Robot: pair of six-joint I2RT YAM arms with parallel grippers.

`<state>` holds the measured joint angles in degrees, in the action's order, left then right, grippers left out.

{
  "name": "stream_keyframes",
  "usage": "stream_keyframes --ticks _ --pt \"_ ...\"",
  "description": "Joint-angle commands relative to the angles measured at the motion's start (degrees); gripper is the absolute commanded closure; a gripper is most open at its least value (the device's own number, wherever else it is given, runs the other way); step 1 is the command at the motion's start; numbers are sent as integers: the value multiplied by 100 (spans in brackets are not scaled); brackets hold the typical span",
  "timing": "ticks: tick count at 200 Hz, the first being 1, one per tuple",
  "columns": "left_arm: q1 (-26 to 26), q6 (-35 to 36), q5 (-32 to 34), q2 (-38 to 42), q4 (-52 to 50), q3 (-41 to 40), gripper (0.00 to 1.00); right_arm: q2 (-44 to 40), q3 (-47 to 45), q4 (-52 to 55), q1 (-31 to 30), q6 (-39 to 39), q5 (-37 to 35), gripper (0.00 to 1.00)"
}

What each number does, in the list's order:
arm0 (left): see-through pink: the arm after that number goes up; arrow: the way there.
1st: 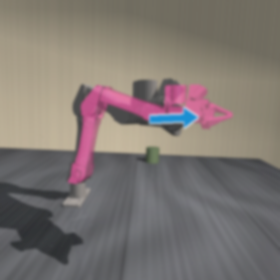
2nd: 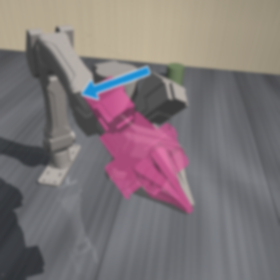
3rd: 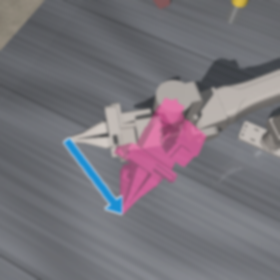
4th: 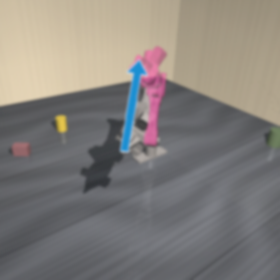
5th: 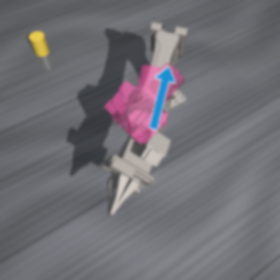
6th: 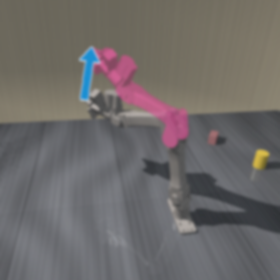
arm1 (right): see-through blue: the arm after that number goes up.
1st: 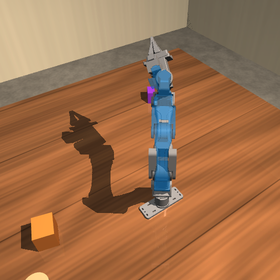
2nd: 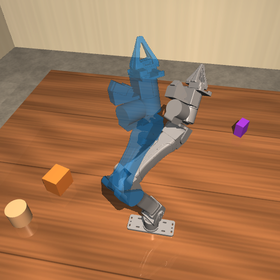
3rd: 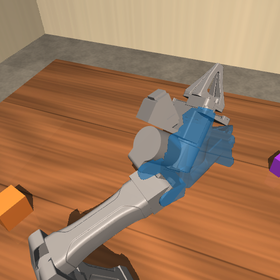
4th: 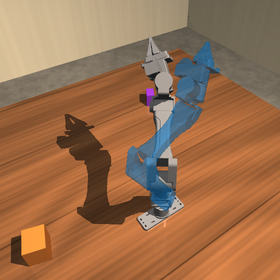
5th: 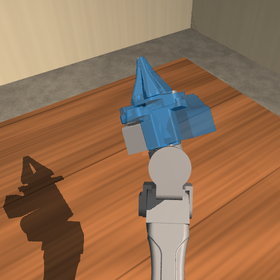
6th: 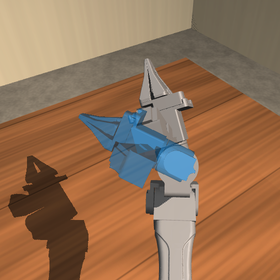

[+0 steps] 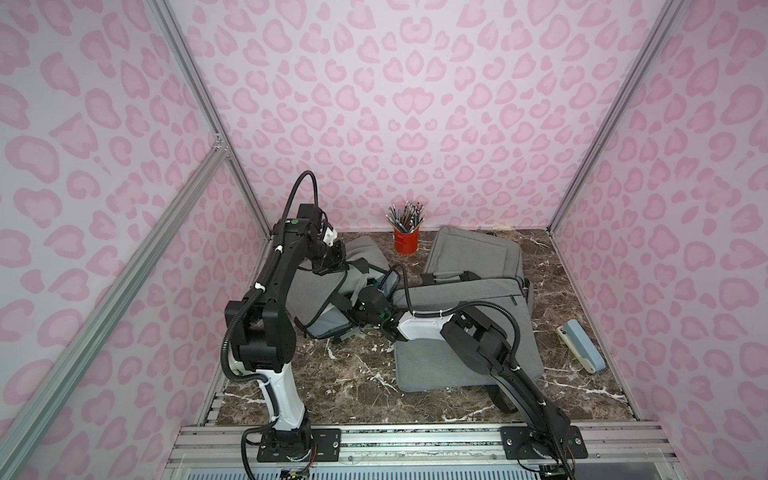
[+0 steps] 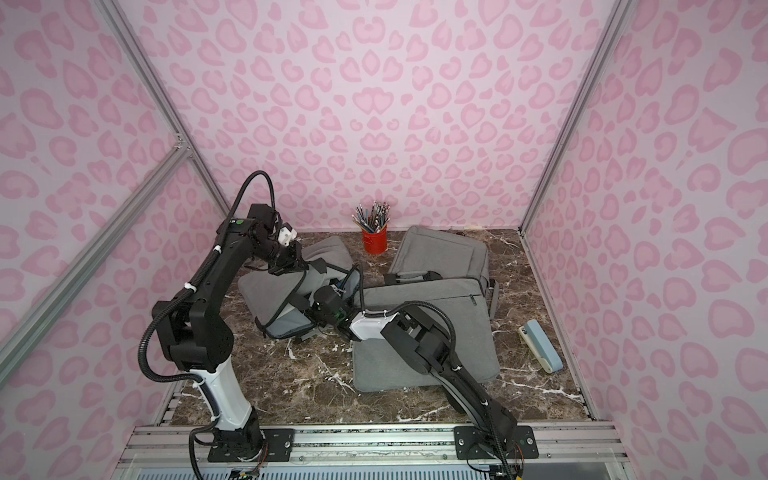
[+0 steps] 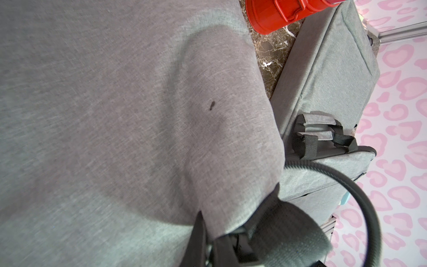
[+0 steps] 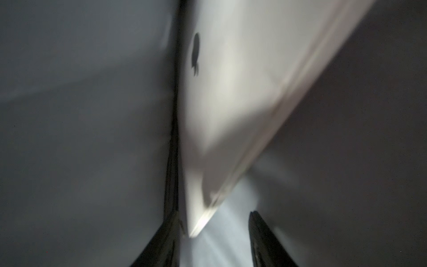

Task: Open the zippered laptop bag and take out the laptop
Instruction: Take out the laptop from the zippered laptop bag.

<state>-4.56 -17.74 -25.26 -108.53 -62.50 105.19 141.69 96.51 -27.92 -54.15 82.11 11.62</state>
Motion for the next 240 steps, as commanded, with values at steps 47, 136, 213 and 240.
stream_keyframes --ticks 47,136,213,240 --pt "5 -221 -580 208 341 -164 98 564 420 -984 47 696 118 55" --pt "-1 -79 -540 295 326 -432 98 959 936 -1233 61 939 -15 79" --pt "59 96 -442 290 234 -371 98 509 654 -1062 99 259 -180 100" --pt "73 267 -219 229 204 -334 98 127 292 -1252 107 -51 -286 100"
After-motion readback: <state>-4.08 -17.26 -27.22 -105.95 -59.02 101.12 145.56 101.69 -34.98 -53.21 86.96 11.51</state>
